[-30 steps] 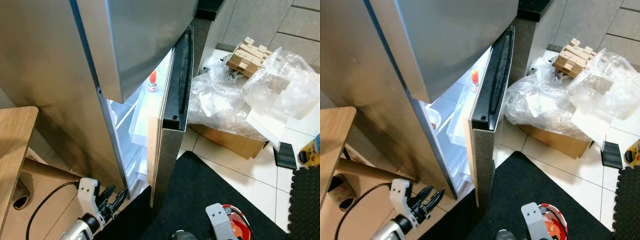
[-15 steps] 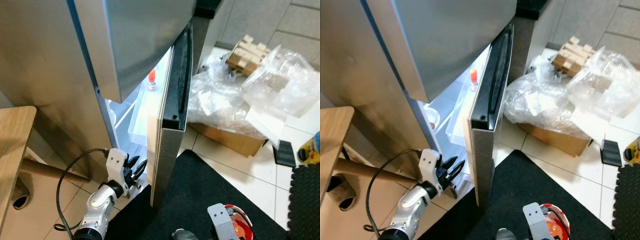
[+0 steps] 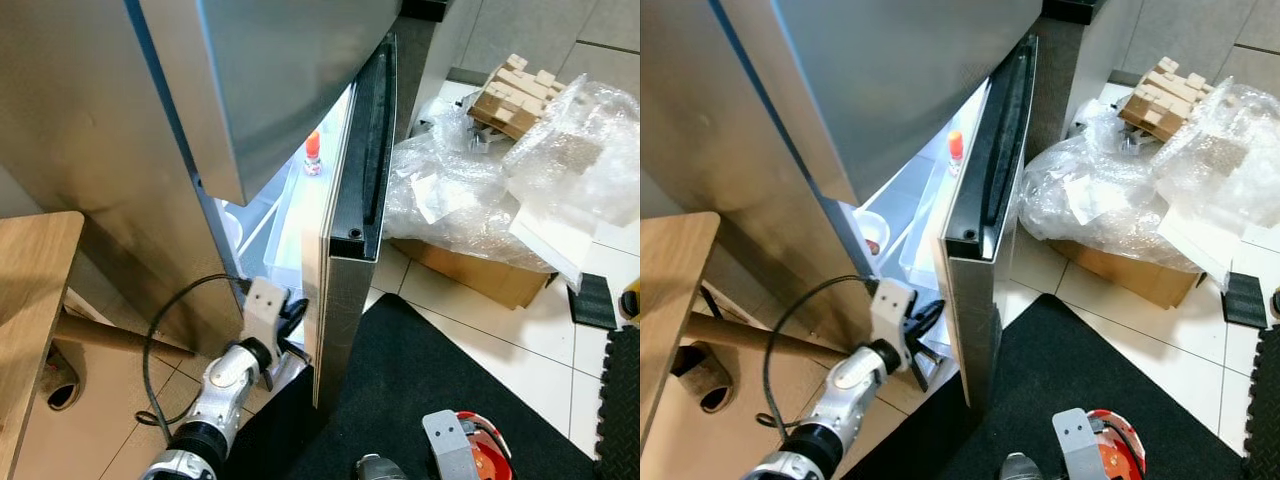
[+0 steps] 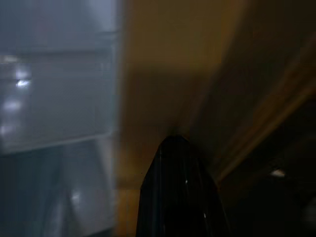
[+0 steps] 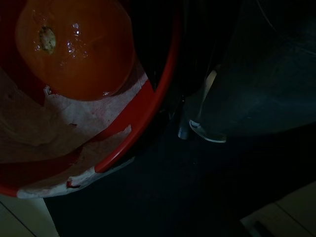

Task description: Restocking fridge

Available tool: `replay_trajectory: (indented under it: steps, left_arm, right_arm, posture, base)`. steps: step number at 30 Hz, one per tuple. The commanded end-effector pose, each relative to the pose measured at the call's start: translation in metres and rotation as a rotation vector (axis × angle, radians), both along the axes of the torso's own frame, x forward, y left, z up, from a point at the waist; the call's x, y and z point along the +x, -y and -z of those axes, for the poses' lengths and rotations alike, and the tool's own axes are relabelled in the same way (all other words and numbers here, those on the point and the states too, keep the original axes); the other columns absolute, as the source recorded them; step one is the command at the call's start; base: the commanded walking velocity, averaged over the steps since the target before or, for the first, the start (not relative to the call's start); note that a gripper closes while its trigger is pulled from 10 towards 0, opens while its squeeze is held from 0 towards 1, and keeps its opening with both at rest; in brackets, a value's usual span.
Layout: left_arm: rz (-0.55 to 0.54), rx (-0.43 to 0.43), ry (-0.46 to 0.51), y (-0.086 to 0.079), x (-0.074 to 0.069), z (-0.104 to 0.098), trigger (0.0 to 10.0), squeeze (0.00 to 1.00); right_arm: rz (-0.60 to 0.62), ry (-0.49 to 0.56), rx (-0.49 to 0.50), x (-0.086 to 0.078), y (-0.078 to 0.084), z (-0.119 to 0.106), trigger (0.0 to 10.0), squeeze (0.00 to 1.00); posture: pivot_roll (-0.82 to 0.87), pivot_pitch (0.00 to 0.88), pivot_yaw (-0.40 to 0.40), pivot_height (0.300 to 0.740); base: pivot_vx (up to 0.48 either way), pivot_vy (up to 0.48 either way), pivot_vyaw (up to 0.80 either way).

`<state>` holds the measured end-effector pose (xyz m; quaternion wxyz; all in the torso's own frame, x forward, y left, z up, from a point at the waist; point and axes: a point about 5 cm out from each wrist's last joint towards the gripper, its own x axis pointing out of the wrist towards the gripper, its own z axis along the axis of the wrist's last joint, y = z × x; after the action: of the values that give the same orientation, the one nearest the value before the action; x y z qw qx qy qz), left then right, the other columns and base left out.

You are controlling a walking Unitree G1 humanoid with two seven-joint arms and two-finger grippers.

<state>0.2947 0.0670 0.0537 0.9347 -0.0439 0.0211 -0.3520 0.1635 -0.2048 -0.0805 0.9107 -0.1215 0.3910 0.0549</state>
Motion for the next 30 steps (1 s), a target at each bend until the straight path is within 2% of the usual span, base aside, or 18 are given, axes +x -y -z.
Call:
replay_trajectory:
  steps: [1,2,4,5,6,7,9,13,15,16,17,18,20,21,24,26,27,30]
  left_arm:
    - [0.223,-0.068,-0.002,0.042,-0.015,-0.005,10.0,0.00]
    - [0.308,-0.108,0.000,0.057,-0.022,-0.008,10.0,0.00]
    - [0.417,-0.168,0.003,0.077,-0.033,-0.014,10.0,0.00]
    - [0.417,-0.168,0.003,0.077,-0.033,-0.014,10.0,0.00]
    - [0.465,-0.195,0.005,0.086,-0.038,-0.016,10.0,0.00]
    - [0.465,-0.195,0.005,0.086,-0.038,-0.016,10.0,0.00]
    - [0.540,-0.221,0.006,0.099,-0.047,-0.020,10.0,0.00]
    - [0.542,-0.216,0.011,0.100,-0.048,-0.020,10.0,0.00]
    - [0.431,-0.171,0.007,0.084,-0.037,-0.013,10.0,0.00]
    - [0.431,-0.171,0.007,0.084,-0.037,-0.013,10.0,0.00]
    - [0.324,-0.118,-0.009,0.061,-0.027,-0.004,10.0,0.00]
    - [0.324,-0.118,-0.009,0.061,-0.027,-0.004,10.0,0.00]
    - [0.244,-0.079,-0.027,0.038,-0.022,0.004,10.0,0.00]
    - [0.194,-0.050,-0.042,0.021,-0.021,0.011,10.0,0.00]
    - [0.077,0.038,-0.085,-0.015,-0.023,0.028,10.0,0.00]
    - [0.057,0.056,-0.095,-0.021,-0.024,0.031,10.0,0.00]
    - [-0.005,0.084,-0.129,-0.035,-0.028,0.039,10.0,0.00]
    - [-0.134,0.121,-0.202,-0.062,-0.038,0.056,10.0,0.00]
  right_arm:
    - [0.018,-0.043,-0.008,-0.013,0.005,0.006,10.0,0.00]
    - [0.018,-0.047,-0.010,-0.014,0.005,0.006,10.0,0.00]
    - [0.018,-0.051,-0.013,-0.015,0.006,0.006,10.0,0.00]
    - [0.018,-0.051,-0.013,-0.015,0.006,0.006,10.0,0.00]
    - [0.018,-0.053,-0.014,-0.016,0.006,0.007,10.0,0.00]
    - [0.018,-0.053,-0.014,-0.016,0.006,0.007,10.0,0.00]
    - [0.016,-0.059,-0.015,-0.018,0.006,0.007,10.0,0.00]
    - [0.015,-0.062,-0.015,-0.018,0.006,0.008,10.0,0.00]
    - [0.015,-0.066,-0.015,-0.018,0.006,0.008,10.0,0.00]
    - [0.015,-0.066,-0.015,-0.018,0.006,0.008,10.0,0.00]
    - [0.012,-0.069,-0.016,-0.017,0.005,0.008,10.0,0.00]
    - [0.012,-0.069,-0.016,-0.017,0.005,0.008,10.0,0.00]
    - [0.010,-0.072,-0.017,-0.016,0.005,0.008,10.0,0.00]
    - [0.008,-0.073,-0.017,-0.015,0.006,0.008,10.0,0.00]
    - [0.005,-0.076,-0.018,-0.014,0.006,0.007,10.0,0.00]
    - [0.004,-0.077,-0.018,-0.014,0.006,0.007,10.0,0.00]
    - [0.002,-0.076,-0.019,-0.013,0.006,0.007,10.0,0.00]
    - [-0.002,-0.075,-0.020,-0.010,0.007,0.006,10.0,0.00]
  posture:
    - [-0.21,0.188,0.053,0.740]
    - [-0.21,0.190,0.049,0.740]
    - [-0.21,0.188,0.047,0.740]
    - [-0.21,0.188,0.047,0.740]
    - [-0.21,0.187,0.045,0.740]
    - [-0.21,0.187,0.045,0.740]
    - [-0.21,0.184,0.042,0.740]
    - [-0.21,0.184,0.041,0.740]
    - [-0.21,0.182,0.037,0.740]
    - [-0.21,0.182,0.037,0.740]
    - [-0.21,0.181,0.035,0.740]
    - [-0.21,0.181,0.035,0.740]
    - [-0.21,0.179,0.033,0.740]
    - [-0.20,0.176,0.031,0.740]
    - [-0.20,0.170,0.024,0.740]
    - [-0.20,0.170,0.024,0.740]
    - [-0.20,0.170,0.024,0.740]
    - [-0.19,0.162,0.016,0.740]
  base:
    - [0.000,0.000,0.00]
    - [0.000,0.000,0.00]
    - [0.000,0.000,0.00]
    - [0.000,0.000,0.00]
    - [0.000,0.000,0.00]
    - [0.000,0.000,0.00]
    - [0.000,0.000,0.00]
    - [0.000,0.000,0.00]
    - [0.000,0.000,0.00]
    - [0.000,0.000,0.00]
    - [0.000,0.000,0.00]
    - [0.000,0.000,0.00]
    - [0.000,0.000,0.00]
    - [0.000,0.000,0.00]
    - [0.000,0.000,0.00]
    - [0.000,0.000,0.00]
    - [0.000,0.000,0.00]
    - [0.000,0.000,0.00]
